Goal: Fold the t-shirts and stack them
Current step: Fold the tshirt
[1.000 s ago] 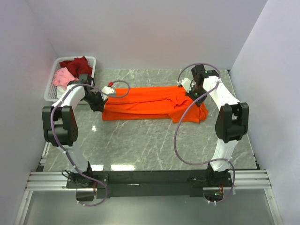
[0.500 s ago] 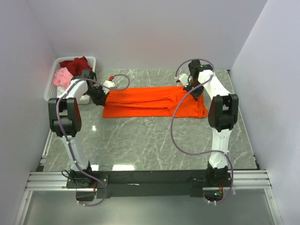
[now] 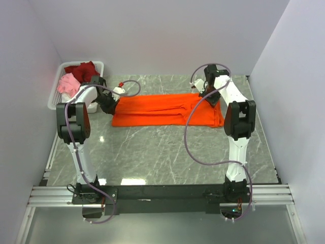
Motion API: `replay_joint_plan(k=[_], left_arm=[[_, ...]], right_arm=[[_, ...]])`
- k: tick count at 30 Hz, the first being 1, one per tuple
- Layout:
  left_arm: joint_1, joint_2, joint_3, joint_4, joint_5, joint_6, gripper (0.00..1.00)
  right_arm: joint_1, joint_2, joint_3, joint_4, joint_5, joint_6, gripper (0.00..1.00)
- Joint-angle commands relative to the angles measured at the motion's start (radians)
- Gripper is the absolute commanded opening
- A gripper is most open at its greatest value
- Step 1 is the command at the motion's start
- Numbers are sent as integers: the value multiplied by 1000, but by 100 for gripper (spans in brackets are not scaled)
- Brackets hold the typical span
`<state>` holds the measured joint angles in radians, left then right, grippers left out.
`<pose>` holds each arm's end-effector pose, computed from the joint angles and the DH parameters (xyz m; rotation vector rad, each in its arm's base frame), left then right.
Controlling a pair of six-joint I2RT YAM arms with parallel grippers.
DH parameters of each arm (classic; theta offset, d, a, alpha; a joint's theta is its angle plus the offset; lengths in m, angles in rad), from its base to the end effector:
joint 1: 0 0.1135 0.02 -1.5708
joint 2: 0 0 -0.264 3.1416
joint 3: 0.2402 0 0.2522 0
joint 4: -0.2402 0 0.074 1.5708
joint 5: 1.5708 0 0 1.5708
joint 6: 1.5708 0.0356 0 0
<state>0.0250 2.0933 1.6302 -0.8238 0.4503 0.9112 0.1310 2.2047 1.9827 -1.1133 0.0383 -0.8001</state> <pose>0.4277 -0.0048 0.1847 1.2214 2.3701 -0.3729 0.4504 0.0580 0.2243 -1.3081 2.6185 -0.1667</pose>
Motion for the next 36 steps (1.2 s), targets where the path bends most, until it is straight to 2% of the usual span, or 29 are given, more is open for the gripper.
replay_joint_plan(k=[1, 3, 4, 5, 8, 10, 14, 15, 20, 28, 36], left_arm=[[7, 13, 36, 28, -30, -41, 10], [6, 16, 52, 28, -41, -81, 26], [7, 11, 57, 25, -41, -95, 29], [10, 2, 57, 23, -39, -109, 32], [16, -64, 34, 15, 5, -172, 45], [18, -116, 7, -4, 31, -193, 52], [18, -176, -49, -32, 64, -264, 57], [18, -193, -78, -34, 68, -267, 62], [10, -202, -133, -40, 100, -236, 65], [-19, -207, -237, 29, 53, -100, 65], [-85, -202, -300, 74, -24, 64, 66]], right_arm=[[-8, 27, 57, 21, 29, 24, 0], [-10, 36, 79, 20, 41, 44, 9], [-17, 39, 91, 10, 34, 59, 14], [-25, 36, 122, -18, 19, 71, 27], [-73, 9, 163, -107, -61, 119, 42], [-114, -32, 150, -147, -116, 159, 43], [-171, -118, -26, -207, -241, 197, 45], [-177, -132, -65, -206, -279, 200, 47], [-188, -189, -255, -103, -325, 255, 52], [-192, -154, -317, 9, -334, 355, 55], [-194, -135, -335, 49, -288, 358, 54]])
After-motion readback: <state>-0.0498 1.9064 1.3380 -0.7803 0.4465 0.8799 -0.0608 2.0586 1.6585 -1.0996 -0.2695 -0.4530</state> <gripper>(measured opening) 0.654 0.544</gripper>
